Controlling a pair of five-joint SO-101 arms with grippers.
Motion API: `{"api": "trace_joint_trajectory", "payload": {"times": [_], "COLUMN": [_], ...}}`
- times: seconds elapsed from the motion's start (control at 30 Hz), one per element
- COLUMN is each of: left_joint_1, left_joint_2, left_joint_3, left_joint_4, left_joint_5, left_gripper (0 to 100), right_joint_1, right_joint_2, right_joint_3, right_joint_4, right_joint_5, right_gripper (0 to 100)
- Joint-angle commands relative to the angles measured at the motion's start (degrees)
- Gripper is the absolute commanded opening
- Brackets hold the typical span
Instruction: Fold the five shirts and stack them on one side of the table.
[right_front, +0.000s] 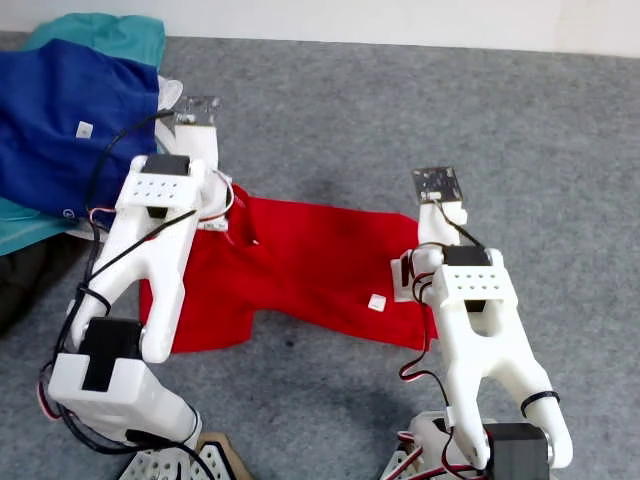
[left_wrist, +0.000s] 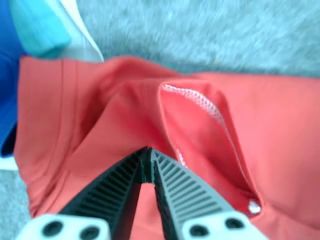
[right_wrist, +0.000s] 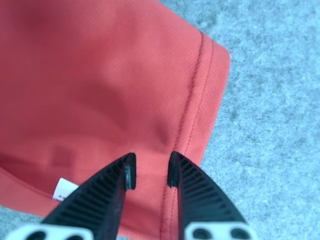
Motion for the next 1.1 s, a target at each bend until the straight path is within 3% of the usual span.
{"api": "trace_joint_trajectory", "payload": {"times": [0.0,0.23,0.5,0.73,0.93,1.07], "left_joint_1": [3.12,5.05,-0.4,-6.02,-7.78,-8.66], "left_joint_2": [-0.48,-0.48,-0.92,-0.57,-0.57,-1.1], "left_joint_3": [-2.59,-2.42,-0.48,0.66,8.66,9.27], "left_joint_4": [-3.87,-6.51,-6.07,1.32,-6.68,-6.77], "left_joint_5": [0.26,4.22,4.57,4.22,4.13,4.22], "left_gripper": [1,1,1,1,1,1], "right_joint_1": [-0.66,-0.66,-0.66,-0.57,-0.57,-0.57], "right_joint_2": [-1.36,-1.36,-1.36,-1.36,-1.36,-1.36], "right_joint_3": [-0.13,-0.13,-0.04,-0.04,-0.04,-0.04], "right_joint_4": [-0.66,-0.66,-0.66,-0.66,-0.57,-0.57], "right_joint_5": [0.7,0.7,0.7,0.79,2.11,2.11], "right_gripper": [11.6,11.6,11.6,11.6,11.6,11.6]}}
